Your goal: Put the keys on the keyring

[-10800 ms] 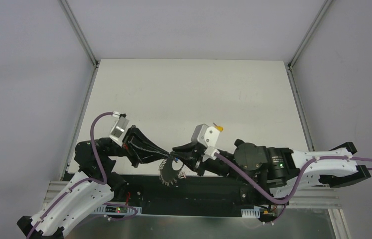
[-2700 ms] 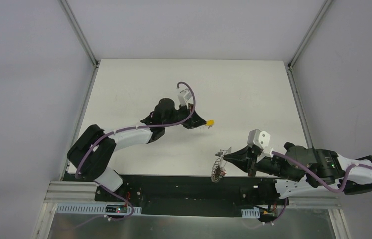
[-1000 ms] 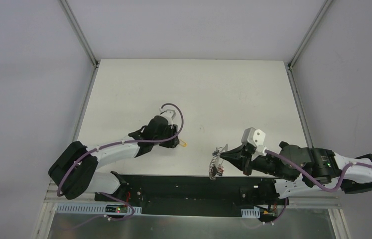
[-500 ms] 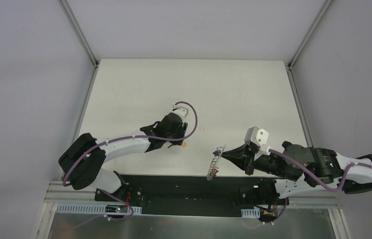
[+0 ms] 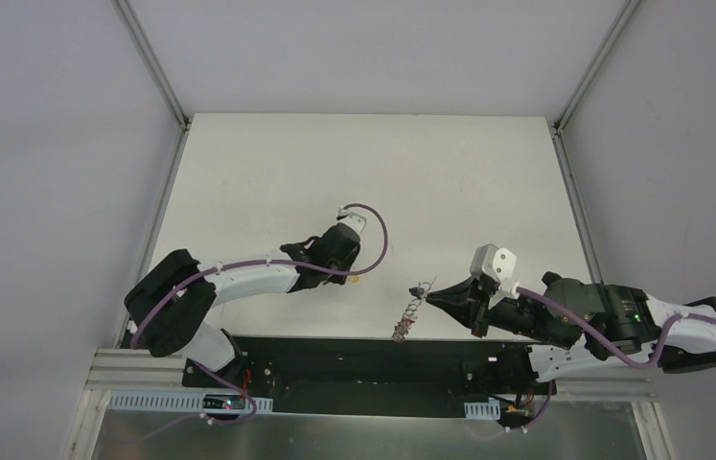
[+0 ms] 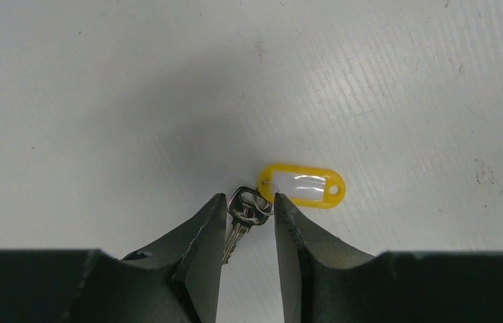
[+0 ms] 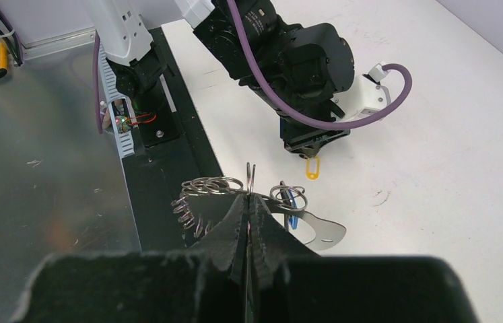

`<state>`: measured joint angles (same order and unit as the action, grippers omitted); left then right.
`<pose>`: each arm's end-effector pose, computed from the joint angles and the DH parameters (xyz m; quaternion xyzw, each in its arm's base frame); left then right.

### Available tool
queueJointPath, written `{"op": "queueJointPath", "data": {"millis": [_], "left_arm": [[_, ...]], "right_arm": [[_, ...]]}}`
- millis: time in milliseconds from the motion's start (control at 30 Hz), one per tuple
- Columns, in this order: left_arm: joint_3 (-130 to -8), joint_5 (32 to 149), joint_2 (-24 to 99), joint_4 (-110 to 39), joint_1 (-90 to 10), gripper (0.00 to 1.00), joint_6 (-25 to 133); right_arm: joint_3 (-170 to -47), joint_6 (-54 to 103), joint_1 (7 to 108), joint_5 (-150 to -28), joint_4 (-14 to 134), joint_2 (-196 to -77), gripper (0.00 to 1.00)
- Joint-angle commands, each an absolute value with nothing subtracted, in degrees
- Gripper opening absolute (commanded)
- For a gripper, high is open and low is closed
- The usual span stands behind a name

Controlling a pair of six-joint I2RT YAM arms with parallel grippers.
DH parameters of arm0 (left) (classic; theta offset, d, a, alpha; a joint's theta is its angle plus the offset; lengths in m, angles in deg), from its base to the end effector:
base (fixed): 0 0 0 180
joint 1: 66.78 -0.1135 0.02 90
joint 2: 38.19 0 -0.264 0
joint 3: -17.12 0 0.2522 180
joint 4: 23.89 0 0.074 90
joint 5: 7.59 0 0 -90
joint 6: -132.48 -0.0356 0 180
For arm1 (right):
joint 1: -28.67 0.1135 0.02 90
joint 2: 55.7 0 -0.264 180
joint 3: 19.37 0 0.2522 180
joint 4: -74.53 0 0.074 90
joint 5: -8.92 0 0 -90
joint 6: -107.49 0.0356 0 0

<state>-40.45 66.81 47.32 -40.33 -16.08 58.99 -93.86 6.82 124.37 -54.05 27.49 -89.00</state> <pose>0.1971 -0.2257 0.1828 0.2182 0.8884 -0.1084 0.3891 0.0067 0.0954 0.4138 -0.4839 0.5578 0.3124 0.5975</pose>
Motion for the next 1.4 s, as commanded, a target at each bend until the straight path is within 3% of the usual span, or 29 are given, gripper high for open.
{"op": "queueJointPath", "data": {"millis": [0,1000,1200,1367], "left_arm": [[-42.5,65.7,48.1,-41.7,-15.4,0.31,57.8],[-42.9,66.6,50.3,-42.0,-13.5,0.28,57.4],[-43.0,66.2,50.8,-42.0,-13.5,0.21,57.3],[-43.2,65.8,51.1,-42.0,-13.5,0.08,56.8]], "right_arm": [[-94.4,7.1,124.2,-53.0,31.0,-88.5,0.0],[-94.3,7.4,124.2,-52.8,30.8,-88.4,0.0],[-94.3,7.5,124.2,-52.8,30.8,-88.4,0.0],[-94.2,7.5,124.2,-52.7,30.8,-88.3,0.0]]}}
